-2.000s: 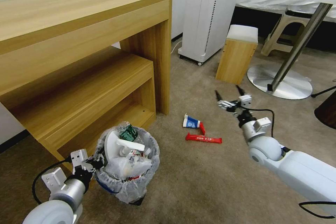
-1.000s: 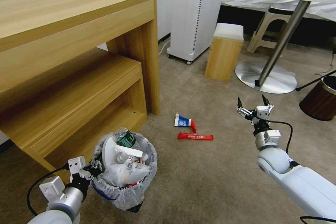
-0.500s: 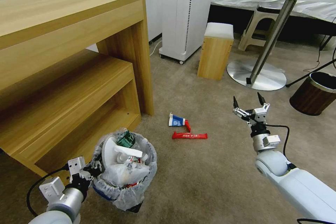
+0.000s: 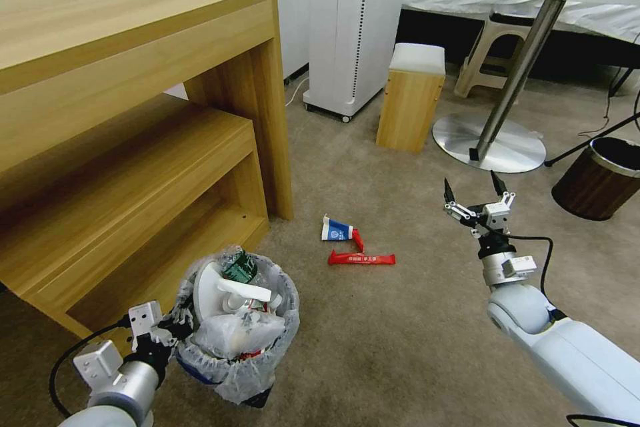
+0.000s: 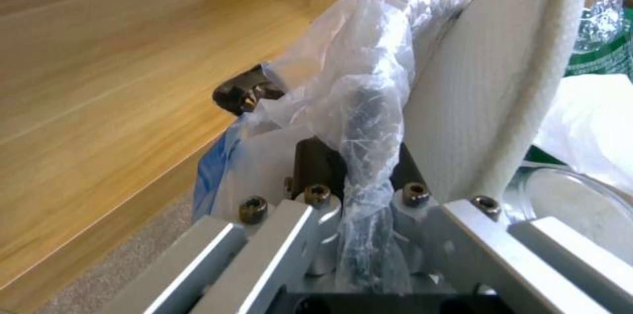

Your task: Pick up the trash bin and place the garbage on the floor into it.

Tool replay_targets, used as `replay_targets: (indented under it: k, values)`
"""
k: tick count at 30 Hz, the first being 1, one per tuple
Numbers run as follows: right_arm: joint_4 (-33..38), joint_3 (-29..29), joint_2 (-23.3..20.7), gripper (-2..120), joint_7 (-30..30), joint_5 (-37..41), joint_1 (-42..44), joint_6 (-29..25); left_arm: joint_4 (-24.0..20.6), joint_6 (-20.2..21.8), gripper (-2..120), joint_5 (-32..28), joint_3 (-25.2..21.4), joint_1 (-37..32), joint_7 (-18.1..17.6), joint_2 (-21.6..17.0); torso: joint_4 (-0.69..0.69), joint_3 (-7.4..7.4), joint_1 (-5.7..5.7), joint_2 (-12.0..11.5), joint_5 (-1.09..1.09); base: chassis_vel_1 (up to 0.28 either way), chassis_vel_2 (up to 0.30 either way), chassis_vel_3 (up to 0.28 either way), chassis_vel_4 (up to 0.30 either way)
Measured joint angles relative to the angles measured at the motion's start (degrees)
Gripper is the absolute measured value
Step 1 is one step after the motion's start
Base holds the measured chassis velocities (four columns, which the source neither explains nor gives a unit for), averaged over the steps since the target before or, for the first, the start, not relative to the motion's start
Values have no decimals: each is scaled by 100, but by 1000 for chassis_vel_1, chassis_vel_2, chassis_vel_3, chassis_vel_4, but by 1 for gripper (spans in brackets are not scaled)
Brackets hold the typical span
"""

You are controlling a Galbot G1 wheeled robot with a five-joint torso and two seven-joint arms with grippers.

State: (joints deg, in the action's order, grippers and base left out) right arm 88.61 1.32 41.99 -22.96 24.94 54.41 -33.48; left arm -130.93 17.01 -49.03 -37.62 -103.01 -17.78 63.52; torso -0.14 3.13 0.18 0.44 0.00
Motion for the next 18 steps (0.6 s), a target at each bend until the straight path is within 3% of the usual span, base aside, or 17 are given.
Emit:
replay_targets:
  k: [8, 18]
  values:
    - [-31, 5, -7, 100, 74, 38, 28, -9, 14, -19, 3, 2, -7, -5, 20, -12, -1, -1, 0, 0, 0, -67, 58, 70, -67]
    - [-66, -15, 48, 100, 127, -6, 7, -101, 30, -25, 3, -18, 11, 41, 19, -22, 0, 2, 1, 0, 2, -183, 166, 166, -167]
